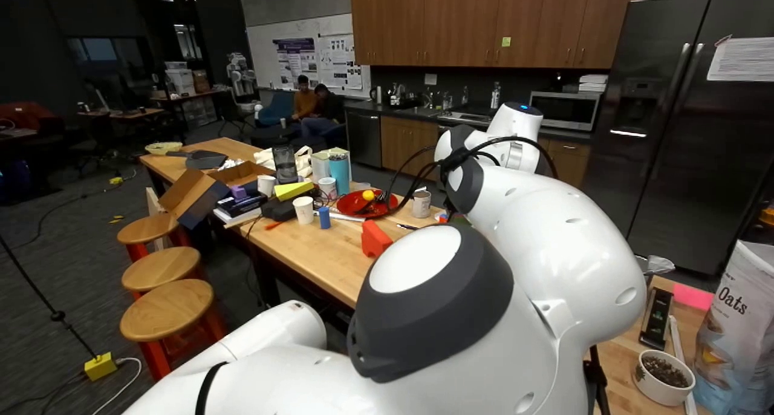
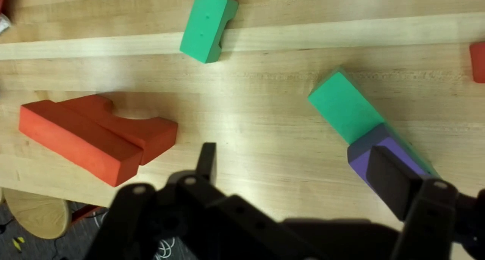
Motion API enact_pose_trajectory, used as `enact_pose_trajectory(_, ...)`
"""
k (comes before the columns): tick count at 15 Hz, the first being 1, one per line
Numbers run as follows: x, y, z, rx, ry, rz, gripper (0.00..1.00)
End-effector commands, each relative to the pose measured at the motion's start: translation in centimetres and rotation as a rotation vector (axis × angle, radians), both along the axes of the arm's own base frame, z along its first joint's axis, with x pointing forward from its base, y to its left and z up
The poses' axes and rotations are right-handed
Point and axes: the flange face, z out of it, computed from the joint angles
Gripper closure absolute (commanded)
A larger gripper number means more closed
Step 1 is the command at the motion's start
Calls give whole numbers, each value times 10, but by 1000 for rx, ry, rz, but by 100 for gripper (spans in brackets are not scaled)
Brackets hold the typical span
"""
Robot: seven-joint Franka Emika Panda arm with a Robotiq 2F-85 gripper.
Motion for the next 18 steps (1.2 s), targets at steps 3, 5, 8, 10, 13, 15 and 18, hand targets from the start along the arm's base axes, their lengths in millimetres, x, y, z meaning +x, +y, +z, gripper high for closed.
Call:
enact_pose_trajectory(3, 19, 31, 12, -125, 11, 154, 0)
enact_pose_trajectory(5, 23, 41, 12, -139, 9, 193, 0)
enact_pose_trajectory(8, 25, 48, 7, -128, 34, 235, 0)
enact_pose_trajectory(10, 26, 47, 5, -114, 43, 249, 0)
enact_pose_trajectory(13, 24, 45, 2, -115, 69, 268, 0)
enact_pose_trajectory(15, 24, 47, -3, -126, 77, 260, 0)
enact_pose_trajectory(18, 24, 46, -5, -111, 79, 264, 0)
